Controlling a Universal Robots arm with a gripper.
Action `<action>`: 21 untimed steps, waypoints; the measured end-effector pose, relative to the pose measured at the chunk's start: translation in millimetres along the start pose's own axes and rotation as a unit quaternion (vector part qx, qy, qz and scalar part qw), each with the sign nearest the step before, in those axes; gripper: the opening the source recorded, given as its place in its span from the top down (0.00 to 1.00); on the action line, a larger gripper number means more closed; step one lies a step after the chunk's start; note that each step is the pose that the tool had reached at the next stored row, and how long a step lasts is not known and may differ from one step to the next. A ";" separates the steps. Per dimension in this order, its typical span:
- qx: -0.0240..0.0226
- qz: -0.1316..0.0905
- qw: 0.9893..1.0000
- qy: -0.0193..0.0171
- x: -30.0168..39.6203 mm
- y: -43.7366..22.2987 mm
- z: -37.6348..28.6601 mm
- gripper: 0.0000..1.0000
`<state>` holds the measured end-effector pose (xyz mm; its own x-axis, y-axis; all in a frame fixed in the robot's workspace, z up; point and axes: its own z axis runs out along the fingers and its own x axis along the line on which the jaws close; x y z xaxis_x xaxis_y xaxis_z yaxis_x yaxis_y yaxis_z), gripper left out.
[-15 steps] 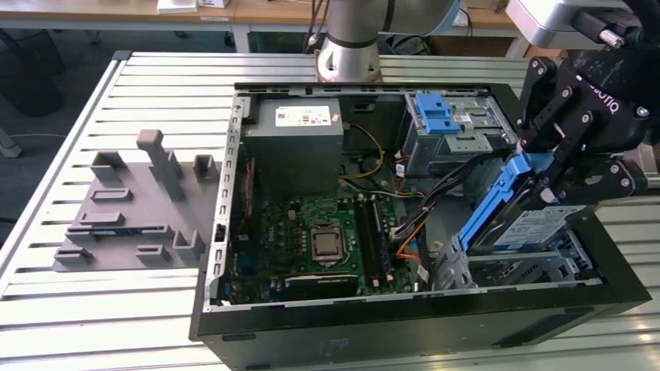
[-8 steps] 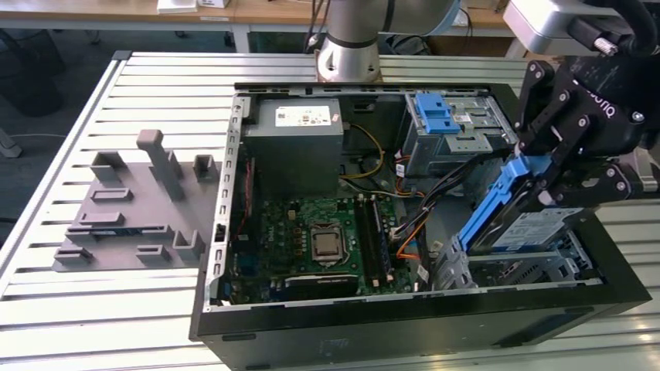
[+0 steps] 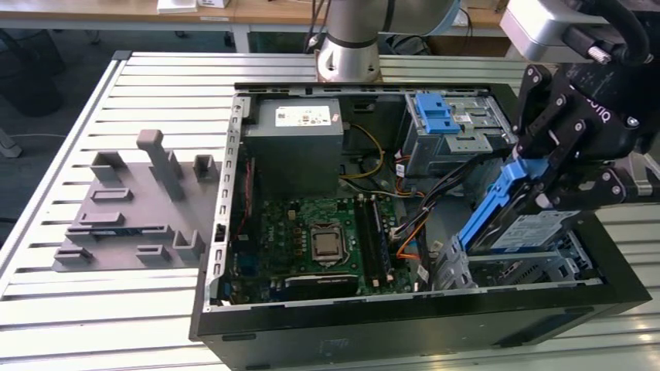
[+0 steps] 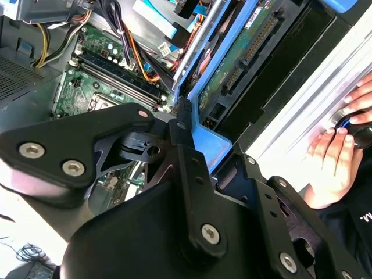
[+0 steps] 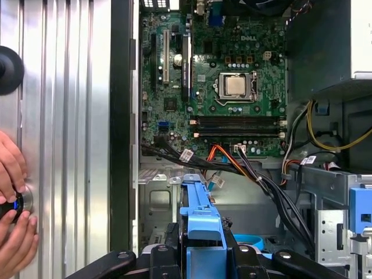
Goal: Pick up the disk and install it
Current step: 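Insert the disk into the insertion slot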
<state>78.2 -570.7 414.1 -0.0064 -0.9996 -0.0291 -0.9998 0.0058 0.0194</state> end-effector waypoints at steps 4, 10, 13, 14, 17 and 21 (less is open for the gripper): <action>0.000 0.000 1.000 0.000 0.1 0.0 2.0 0.64; 0.000 0.000 1.000 0.000 0.1 -0.1 4.9 0.64; 0.000 0.000 1.000 0.000 0.2 -0.1 6.5 0.64; 0.000 0.000 1.000 0.000 0.2 -0.1 7.0 0.64; 0.000 0.000 1.000 0.000 0.3 -0.2 8.4 0.64; 0.000 0.000 1.000 0.000 0.3 -0.2 10.4 0.64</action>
<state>78.2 -570.7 403.7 -0.0064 -0.9996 -0.0290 -0.9998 0.0058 0.0194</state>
